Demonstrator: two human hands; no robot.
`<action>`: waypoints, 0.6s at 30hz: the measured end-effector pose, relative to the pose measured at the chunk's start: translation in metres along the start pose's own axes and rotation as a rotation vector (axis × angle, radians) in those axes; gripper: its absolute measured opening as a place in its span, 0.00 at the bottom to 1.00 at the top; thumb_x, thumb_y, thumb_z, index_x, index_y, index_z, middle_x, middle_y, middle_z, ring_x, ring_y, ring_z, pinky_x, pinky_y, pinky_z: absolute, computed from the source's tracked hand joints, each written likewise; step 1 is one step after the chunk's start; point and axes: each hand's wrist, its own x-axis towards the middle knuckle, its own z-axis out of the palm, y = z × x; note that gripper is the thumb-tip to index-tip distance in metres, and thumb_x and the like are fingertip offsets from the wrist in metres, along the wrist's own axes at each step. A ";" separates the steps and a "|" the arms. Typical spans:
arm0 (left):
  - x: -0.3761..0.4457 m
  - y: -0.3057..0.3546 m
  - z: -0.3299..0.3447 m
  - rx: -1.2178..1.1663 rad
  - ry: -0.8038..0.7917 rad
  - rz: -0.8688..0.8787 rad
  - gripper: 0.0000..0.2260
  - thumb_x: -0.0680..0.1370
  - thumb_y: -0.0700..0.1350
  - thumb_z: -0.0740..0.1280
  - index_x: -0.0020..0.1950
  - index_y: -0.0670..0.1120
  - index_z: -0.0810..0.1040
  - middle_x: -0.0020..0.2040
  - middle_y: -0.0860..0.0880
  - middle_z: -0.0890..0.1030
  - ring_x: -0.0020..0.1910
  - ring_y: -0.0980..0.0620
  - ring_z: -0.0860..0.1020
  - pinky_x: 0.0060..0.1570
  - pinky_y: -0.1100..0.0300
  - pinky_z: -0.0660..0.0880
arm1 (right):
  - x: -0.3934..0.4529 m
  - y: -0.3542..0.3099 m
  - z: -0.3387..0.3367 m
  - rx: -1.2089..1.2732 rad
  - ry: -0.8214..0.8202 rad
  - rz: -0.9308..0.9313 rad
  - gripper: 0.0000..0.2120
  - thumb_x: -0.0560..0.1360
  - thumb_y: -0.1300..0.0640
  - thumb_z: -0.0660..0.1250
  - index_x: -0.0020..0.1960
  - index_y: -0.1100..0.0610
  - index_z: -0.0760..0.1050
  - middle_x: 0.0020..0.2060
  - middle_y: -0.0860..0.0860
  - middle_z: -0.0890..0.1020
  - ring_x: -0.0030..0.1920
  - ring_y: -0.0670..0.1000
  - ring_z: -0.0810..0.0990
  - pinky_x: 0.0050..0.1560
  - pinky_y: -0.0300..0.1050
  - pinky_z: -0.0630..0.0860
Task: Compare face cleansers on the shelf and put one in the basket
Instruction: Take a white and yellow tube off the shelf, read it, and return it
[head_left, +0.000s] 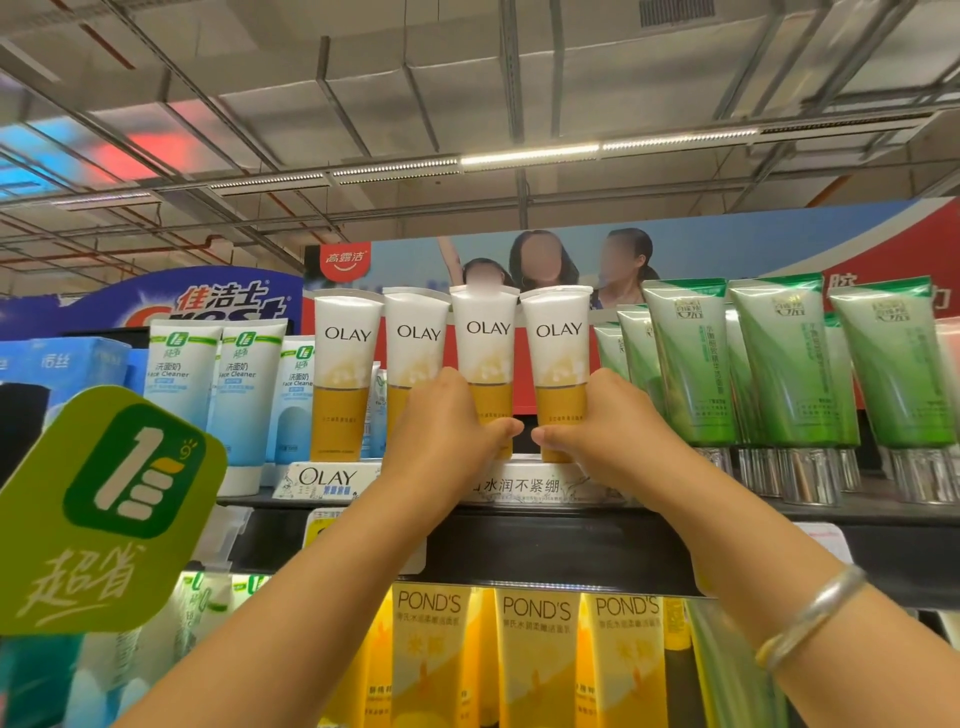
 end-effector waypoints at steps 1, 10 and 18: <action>0.000 0.000 0.000 0.012 -0.009 0.000 0.21 0.71 0.55 0.72 0.56 0.44 0.74 0.52 0.46 0.79 0.51 0.47 0.77 0.50 0.51 0.77 | 0.000 0.000 0.000 -0.002 0.001 -0.008 0.21 0.70 0.53 0.73 0.56 0.65 0.72 0.48 0.59 0.80 0.45 0.56 0.78 0.41 0.43 0.71; 0.000 0.000 -0.001 0.003 -0.029 -0.028 0.21 0.71 0.55 0.71 0.58 0.45 0.74 0.52 0.46 0.79 0.51 0.47 0.77 0.50 0.52 0.76 | -0.001 -0.010 -0.004 0.174 0.268 -0.156 0.20 0.73 0.54 0.70 0.57 0.60 0.65 0.48 0.49 0.71 0.47 0.49 0.71 0.44 0.41 0.67; -0.019 0.007 -0.014 -0.151 0.152 -0.016 0.15 0.75 0.50 0.68 0.58 0.46 0.76 0.43 0.53 0.78 0.45 0.53 0.76 0.42 0.60 0.69 | -0.028 -0.007 -0.011 0.570 0.263 -0.224 0.17 0.71 0.55 0.72 0.55 0.51 0.69 0.42 0.37 0.74 0.38 0.25 0.73 0.36 0.22 0.71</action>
